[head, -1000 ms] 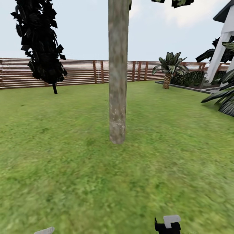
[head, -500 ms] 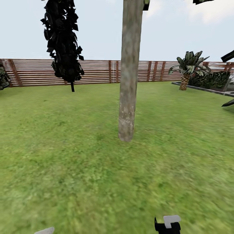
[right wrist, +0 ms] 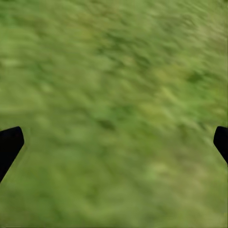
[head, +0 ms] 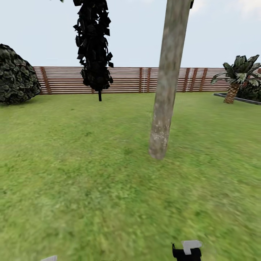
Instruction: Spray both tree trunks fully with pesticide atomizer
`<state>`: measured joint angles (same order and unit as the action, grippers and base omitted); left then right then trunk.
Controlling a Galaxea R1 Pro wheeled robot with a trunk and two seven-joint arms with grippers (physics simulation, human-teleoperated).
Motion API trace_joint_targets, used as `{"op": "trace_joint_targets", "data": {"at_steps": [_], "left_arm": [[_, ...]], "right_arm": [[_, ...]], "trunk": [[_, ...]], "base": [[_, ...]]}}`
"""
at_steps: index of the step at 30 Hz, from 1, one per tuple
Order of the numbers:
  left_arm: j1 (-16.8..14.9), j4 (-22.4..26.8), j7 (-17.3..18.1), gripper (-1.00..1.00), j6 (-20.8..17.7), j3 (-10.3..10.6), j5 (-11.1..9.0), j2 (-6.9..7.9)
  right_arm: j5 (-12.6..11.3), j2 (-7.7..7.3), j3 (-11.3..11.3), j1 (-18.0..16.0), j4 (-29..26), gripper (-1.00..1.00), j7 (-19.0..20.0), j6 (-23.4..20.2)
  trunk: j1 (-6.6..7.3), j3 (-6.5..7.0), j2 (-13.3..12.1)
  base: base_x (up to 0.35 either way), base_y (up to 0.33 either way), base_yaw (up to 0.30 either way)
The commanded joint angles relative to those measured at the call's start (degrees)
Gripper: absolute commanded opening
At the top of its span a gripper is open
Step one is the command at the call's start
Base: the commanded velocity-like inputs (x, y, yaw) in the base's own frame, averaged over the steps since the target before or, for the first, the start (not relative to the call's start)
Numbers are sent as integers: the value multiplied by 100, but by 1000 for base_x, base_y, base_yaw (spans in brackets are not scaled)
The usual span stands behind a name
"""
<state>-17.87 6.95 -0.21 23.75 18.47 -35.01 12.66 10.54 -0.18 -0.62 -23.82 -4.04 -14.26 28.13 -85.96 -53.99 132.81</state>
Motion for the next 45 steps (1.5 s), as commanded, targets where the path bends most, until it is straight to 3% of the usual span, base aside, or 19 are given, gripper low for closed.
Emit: {"op": "trace_joint_targets", "data": {"at_steps": [1,45], "left_arm": [[-2,-2,1,-100,1,-1,-12,0],[3,-5,-5,-100,7,-4,-41,9]], "right_arm": [[0,0,0,0,0,100,-1,0],[0,0,0,0,9,100,2,0]], "trunk": [[0,0,0],[0,0,0]], "base": [[0,306,286],[3,309,286]]}}
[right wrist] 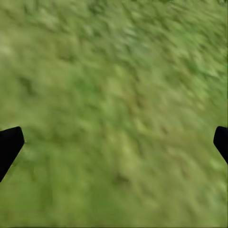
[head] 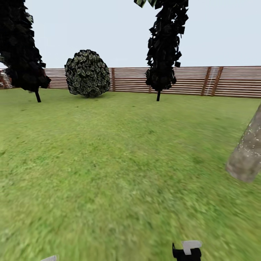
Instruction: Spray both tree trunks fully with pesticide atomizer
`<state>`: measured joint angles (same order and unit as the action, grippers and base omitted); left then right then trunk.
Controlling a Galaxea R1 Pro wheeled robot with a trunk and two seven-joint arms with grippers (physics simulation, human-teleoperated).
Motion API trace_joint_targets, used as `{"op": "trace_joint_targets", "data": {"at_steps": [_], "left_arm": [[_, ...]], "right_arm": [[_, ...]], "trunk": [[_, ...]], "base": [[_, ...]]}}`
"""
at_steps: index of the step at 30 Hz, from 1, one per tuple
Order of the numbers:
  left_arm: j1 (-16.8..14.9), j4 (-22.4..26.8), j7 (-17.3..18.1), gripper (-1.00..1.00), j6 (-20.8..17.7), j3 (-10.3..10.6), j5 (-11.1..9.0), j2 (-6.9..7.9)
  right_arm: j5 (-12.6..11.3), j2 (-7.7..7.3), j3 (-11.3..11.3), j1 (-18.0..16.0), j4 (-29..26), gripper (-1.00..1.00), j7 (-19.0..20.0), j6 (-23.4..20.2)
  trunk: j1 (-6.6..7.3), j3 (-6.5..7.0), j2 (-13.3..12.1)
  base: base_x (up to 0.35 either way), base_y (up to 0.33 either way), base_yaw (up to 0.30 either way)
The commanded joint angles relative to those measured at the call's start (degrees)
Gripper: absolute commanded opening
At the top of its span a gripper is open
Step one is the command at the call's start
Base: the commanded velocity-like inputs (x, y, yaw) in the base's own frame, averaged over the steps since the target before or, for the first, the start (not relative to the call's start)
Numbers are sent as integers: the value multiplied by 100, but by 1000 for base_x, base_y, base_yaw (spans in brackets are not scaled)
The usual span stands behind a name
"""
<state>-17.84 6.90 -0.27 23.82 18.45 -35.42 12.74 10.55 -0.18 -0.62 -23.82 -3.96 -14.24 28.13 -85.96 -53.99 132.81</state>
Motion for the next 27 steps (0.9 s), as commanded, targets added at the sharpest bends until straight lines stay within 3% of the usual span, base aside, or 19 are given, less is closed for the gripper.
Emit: {"op": "trace_joint_targets", "data": {"at_steps": [1,27], "left_arm": [[0,-1,1,-100,0,0,0,0],[0,-2,1,-100,0,-8,0,0]], "right_arm": [[0,0,0,0,0,100,0,0],[0,0,0,0,0,100,0,0]], "trunk": [[0,0,0],[0,0,0]], "base": [[-86,309,286],[-91,309,286]]}}
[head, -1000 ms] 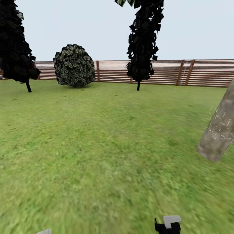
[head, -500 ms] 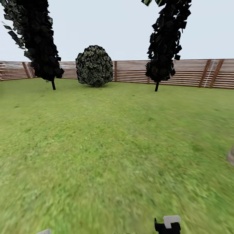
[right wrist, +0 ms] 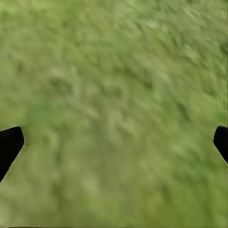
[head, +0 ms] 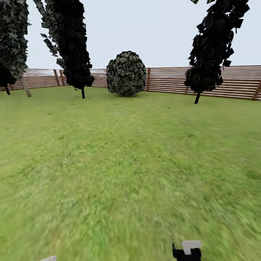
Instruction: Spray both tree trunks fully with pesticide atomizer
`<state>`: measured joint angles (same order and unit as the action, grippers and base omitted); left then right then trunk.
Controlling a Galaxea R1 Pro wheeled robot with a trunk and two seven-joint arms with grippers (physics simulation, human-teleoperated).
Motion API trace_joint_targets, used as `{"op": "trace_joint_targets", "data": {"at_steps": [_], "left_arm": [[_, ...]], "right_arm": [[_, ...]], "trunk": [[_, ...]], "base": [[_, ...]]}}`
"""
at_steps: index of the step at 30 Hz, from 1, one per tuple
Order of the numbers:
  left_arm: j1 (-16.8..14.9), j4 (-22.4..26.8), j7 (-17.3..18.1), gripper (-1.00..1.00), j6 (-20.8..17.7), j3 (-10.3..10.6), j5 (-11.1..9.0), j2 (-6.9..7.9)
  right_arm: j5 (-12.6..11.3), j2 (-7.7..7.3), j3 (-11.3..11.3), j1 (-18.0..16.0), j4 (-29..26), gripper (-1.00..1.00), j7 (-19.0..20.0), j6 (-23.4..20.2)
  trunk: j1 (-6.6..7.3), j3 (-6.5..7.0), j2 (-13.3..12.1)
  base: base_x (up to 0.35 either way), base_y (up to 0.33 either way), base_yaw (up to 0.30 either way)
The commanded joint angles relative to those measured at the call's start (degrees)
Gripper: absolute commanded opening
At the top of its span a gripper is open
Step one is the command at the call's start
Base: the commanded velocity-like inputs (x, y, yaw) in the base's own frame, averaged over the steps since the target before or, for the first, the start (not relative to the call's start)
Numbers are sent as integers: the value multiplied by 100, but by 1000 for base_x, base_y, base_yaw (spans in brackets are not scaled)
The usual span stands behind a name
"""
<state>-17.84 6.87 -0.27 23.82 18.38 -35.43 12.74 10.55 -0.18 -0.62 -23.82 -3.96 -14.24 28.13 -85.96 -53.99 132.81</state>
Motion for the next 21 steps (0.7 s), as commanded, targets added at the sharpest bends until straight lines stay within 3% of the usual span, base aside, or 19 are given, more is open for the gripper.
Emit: {"op": "trace_joint_targets", "data": {"at_steps": [1,21], "left_arm": [[0,-1,1,-100,0,-1,1,0],[0,-2,1,-100,-9,-1,1,0]], "right_arm": [[0,0,0,0,0,100,0,0],[0,0,0,0,0,100,0,-2]], "trunk": [[0,0,0],[0,0,0]], "base": [[-89,310,286],[-85,309,286]]}}
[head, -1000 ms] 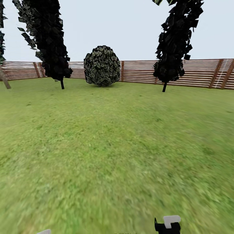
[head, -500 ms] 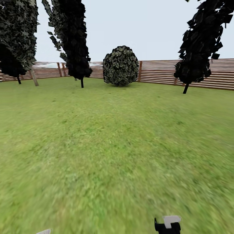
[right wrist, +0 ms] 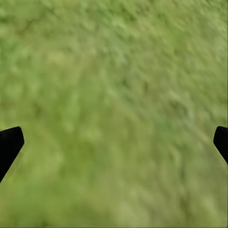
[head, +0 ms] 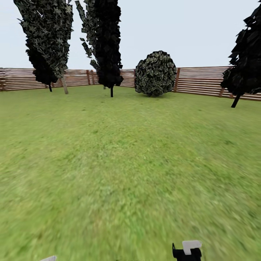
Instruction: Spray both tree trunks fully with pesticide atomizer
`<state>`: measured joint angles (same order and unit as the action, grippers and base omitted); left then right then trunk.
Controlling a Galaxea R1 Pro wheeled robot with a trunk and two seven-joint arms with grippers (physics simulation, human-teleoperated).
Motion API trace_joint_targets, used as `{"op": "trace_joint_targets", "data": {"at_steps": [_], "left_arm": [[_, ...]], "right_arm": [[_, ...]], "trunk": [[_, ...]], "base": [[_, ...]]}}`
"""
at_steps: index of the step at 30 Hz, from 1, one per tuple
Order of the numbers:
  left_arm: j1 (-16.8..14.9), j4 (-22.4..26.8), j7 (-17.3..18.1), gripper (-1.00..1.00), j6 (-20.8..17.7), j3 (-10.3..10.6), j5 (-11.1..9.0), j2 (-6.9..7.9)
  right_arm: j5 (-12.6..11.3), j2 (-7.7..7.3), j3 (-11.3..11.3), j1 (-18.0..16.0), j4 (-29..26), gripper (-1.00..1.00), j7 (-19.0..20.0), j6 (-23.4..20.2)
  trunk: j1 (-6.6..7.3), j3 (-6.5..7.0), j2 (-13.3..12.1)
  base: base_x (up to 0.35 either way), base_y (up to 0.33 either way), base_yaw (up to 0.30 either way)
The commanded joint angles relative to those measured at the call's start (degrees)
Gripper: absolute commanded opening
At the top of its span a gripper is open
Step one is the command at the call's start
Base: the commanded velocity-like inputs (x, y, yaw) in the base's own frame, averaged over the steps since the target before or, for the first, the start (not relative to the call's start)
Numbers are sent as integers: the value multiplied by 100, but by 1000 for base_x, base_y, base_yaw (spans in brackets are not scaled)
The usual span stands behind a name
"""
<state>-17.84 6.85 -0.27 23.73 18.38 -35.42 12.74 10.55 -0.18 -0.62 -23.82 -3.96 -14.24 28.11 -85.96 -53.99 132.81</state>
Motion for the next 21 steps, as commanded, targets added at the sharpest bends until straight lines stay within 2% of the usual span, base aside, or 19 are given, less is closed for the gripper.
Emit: {"op": "trace_joint_targets", "data": {"at_steps": [1,21], "left_arm": [[0,0,1,-100,0,-1,0,0],[0,1,1,-100,0,-1,0,0]], "right_arm": [[0,0,0,0,0,100,0,0],[0,0,1,0,0,100,0,1]], "trunk": [[0,0,0],[0,0,0]], "base": [[-82,310,286],[-82,305,286]]}}
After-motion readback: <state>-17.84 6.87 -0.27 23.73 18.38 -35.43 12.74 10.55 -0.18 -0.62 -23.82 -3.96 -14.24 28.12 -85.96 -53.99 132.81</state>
